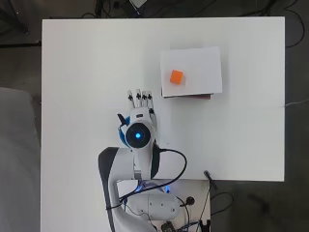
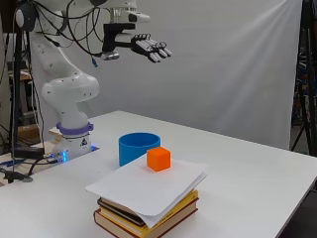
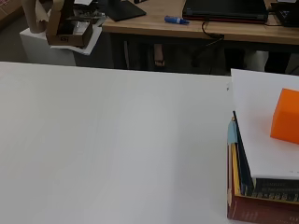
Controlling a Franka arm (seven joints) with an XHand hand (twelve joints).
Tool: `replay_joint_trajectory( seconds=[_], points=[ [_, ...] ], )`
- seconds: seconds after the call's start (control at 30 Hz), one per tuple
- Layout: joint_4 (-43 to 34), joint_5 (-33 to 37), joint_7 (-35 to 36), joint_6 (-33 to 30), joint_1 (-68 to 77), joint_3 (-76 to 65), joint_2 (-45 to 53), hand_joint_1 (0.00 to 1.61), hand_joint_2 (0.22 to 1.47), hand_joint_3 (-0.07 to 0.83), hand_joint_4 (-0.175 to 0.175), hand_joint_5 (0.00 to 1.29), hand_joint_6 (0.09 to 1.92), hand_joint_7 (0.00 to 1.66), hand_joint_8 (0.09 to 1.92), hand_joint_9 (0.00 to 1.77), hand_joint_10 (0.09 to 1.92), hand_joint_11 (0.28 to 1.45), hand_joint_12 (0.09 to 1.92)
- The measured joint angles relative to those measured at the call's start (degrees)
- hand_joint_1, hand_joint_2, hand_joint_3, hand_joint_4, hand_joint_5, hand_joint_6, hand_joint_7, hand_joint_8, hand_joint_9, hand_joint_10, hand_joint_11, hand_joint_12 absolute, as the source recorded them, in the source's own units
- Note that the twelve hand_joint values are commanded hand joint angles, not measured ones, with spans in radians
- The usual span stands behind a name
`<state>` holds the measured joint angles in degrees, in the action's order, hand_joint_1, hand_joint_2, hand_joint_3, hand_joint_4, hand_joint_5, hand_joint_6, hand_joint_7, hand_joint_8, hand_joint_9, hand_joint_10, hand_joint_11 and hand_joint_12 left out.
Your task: Teleoperate dual arm-hand system to pick and place objects
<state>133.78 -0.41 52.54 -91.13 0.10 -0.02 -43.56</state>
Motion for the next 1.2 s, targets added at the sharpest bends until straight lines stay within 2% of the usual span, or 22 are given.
replay_joint_trajectory(
  seconds=[0.3,0.5,0.7,1.03,1.2],
  points=[
    [-11.35,-0.84,4.7,-3.74,0.1,-1.16,15.23,0.15,1.14,0.002,0.075,0.32,0.09,0.34,0.09,0.46,0.09,0.47,0.09],
    [-16.34,2.37,7.75,-5.16,-0.18,-5.67,23.73,0.19,1.14,0.0,0.031,0.32,0.09,0.35,0.09,0.47,0.09,0.46,0.09],
    [-20.5,5.87,7.75,-6.86,-1.12,-10.82,34.21,0.2,1.13,-0.003,0.019,0.28,0.09,0.33,0.09,0.46,0.09,0.46,0.09],
    [-21.16,8.19,7.51,-11.52,-0.84,-20.11,44.61,0.11,1.13,-0.003,0.036,0.22,0.09,0.3,0.09,0.4,0.09,0.43,0.09],
    [-17.31,8.7,8.64,-15.36,-1.68,-20.31,48.66,0.09,1.11,-0.006,0.027,0.21,0.09,0.34,0.09,0.43,0.09,0.44,0.09]
  ],
)
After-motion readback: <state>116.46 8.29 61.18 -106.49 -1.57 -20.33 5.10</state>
